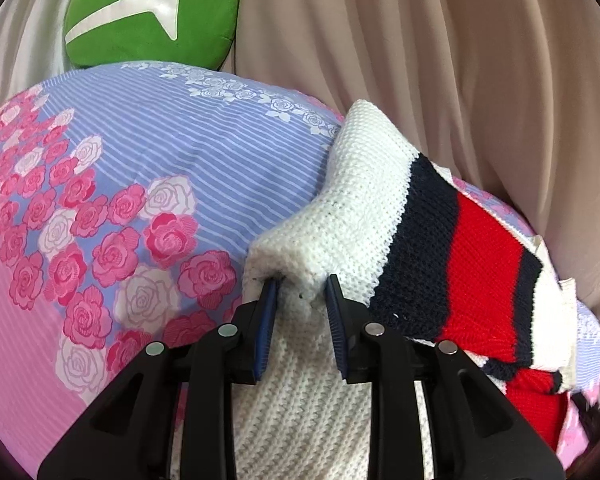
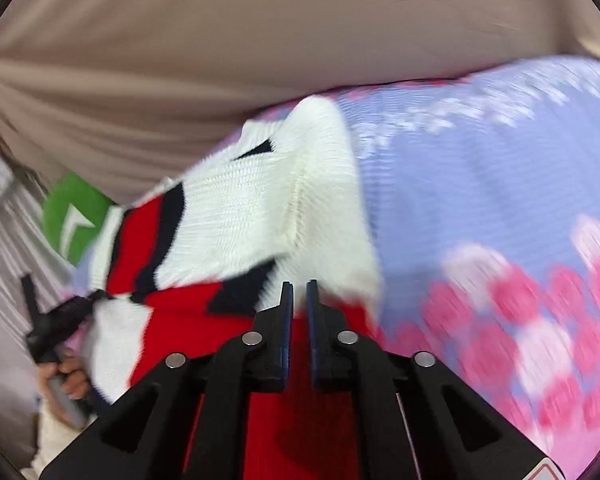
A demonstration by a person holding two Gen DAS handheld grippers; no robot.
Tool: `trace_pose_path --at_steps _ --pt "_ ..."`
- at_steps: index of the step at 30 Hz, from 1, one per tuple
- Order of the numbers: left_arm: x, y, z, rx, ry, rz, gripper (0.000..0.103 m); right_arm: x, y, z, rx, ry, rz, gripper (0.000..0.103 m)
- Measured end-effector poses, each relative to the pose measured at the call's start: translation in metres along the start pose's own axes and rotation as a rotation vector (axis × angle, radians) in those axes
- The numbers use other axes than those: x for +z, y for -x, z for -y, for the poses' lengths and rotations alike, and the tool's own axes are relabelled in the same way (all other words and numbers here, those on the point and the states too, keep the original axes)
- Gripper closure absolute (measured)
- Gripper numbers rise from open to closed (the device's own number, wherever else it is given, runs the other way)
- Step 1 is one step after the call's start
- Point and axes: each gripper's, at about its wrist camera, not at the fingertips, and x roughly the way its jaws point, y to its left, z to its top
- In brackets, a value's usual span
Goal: Fold small clothes
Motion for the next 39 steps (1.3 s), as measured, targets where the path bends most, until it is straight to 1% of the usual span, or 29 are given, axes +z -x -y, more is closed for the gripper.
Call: trace_pose_path --at_steps 1,2,3,4,5,6,8,9,11,12,13,14,16,17,19,20,21,22,23,24,25,26,27,28,30,32,35,36,39 --pt "-0.002 0.005 -0.004 -0.012 0.001 0.001 0.078 -0.011 0.014 0.001 -0.019 0.013 0.011 0.068" --pt "-0.006 0.011 -0.006 -0.013 -0.008 0.002 0.078 -0.023 0.028 0.001 -0.037 0.034 0.016 0.065" --pt "-0.012 0.021 -0.009 -0.016 -0.022 0.002 0.078 -0.037 0.042 0.002 -0.041 0.050 0.012 0.058" --pt "-0.018 0.031 -0.012 -0.015 -0.035 0.002 0.076 -0.056 0.058 0.004 -0.028 0.052 0.005 0.050" --pt "-0.026 0.042 -0.017 -0.010 -0.050 0.001 0.069 -0.072 0.070 0.006 -0.020 0.044 -0.007 0.046" --pt "-0.033 0.054 -0.022 -0.015 -0.065 -0.004 0.065 -0.083 0.076 0.006 -0.012 0.035 -0.021 0.040" --pt "-0.053 0.081 -0.036 -0.054 -0.091 -0.030 0.055 -0.119 0.092 0.002 0.025 0.018 -0.064 0.038" --pt "-0.063 0.094 -0.044 -0.063 -0.101 -0.045 0.053 -0.135 0.099 0.002 0.049 0.006 -0.082 0.038" --pt "-0.087 0.122 -0.062 -0.089 -0.111 -0.081 0.041 -0.163 0.110 -0.001 0.088 -0.012 -0.099 0.035" --pt "-0.097 0.132 -0.069 -0.101 -0.107 -0.093 0.038 -0.173 0.116 -0.004 0.100 -0.019 -0.099 0.028" --pt "-0.110 0.144 -0.078 -0.115 -0.100 -0.107 0.033 -0.183 0.120 -0.006 0.124 -0.025 -0.110 0.026" --pt "-0.122 0.153 -0.086 -0.125 -0.086 -0.125 0.031 -0.190 0.123 -0.010 0.144 -0.023 -0.113 0.026" --pt "-0.140 0.162 -0.097 -0.146 -0.054 -0.149 0.031 -0.202 0.124 -0.018 0.191 -0.020 -0.125 0.026" --pt "-0.147 0.168 -0.098 -0.155 -0.049 -0.135 0.031 -0.205 0.123 -0.023 0.205 -0.012 -0.130 0.026" --pt "-0.157 0.175 -0.096 -0.150 -0.043 -0.125 0.031 -0.210 0.120 -0.035 0.204 0.002 -0.132 0.026" --pt "-0.161 0.176 -0.095 -0.164 -0.031 -0.121 0.031 -0.210 0.117 -0.039 0.210 -0.004 -0.130 0.026" --pt "-0.162 0.175 -0.093 -0.175 -0.023 -0.119 0.031 -0.209 0.112 -0.042 0.233 -0.017 -0.138 0.026" --pt "-0.163 0.174 -0.089 -0.176 -0.019 -0.110 0.033 -0.210 0.110 -0.045 0.234 -0.024 -0.132 0.026" --pt "-0.162 0.171 -0.086 -0.181 -0.028 -0.109 0.046 -0.209 0.108 -0.048 0.225 -0.028 -0.123 0.026" --pt "-0.163 0.169 -0.082 -0.187 -0.036 -0.117 0.052 -0.209 0.107 -0.051 0.225 -0.027 -0.121 0.035" --pt "-0.162 0.168 -0.079 -0.167 -0.043 -0.112 0.056 -0.209 0.104 -0.053 0.227 -0.027 -0.124 0.057" --pt "-0.163 0.167 -0.075 -0.161 -0.054 -0.109 0.075 -0.210 0.100 -0.054 0.216 -0.031 -0.133 0.070" --pt "-0.163 0.165 -0.074 -0.165 -0.054 -0.129 0.086 -0.211 0.097 -0.056 0.199 -0.037 -0.139 0.096" --pt "-0.164 0.164 -0.074 -0.158 -0.040 -0.145 0.094 -0.212 0.099 -0.056 0.192 -0.040 -0.127 0.096" --pt "-0.164 0.175 -0.078 -0.183 -0.022 -0.131 0.096 -0.214 0.114 -0.060 0.201 -0.015 -0.061 0.097" --pt "-0.166 0.193 -0.078 -0.209 -0.029 -0.097 0.098 -0.217 0.140 -0.064 0.220 0.019 0.015 0.097" --pt "-0.171 0.241 -0.078 -0.275 -0.066 -0.030 0.099 -0.224 0.177 -0.068 0.233 0.071 0.097 0.098" --pt "-0.173 0.255 -0.077 -0.289 -0.081 -0.008 0.103 -0.227 0.186 -0.068 0.237 0.086 0.113 0.098" --pt "-0.186 0.312 -0.077 -0.334 -0.152 0.087 0.103 -0.238 0.216 -0.067 0.248 0.121 0.147 0.099"
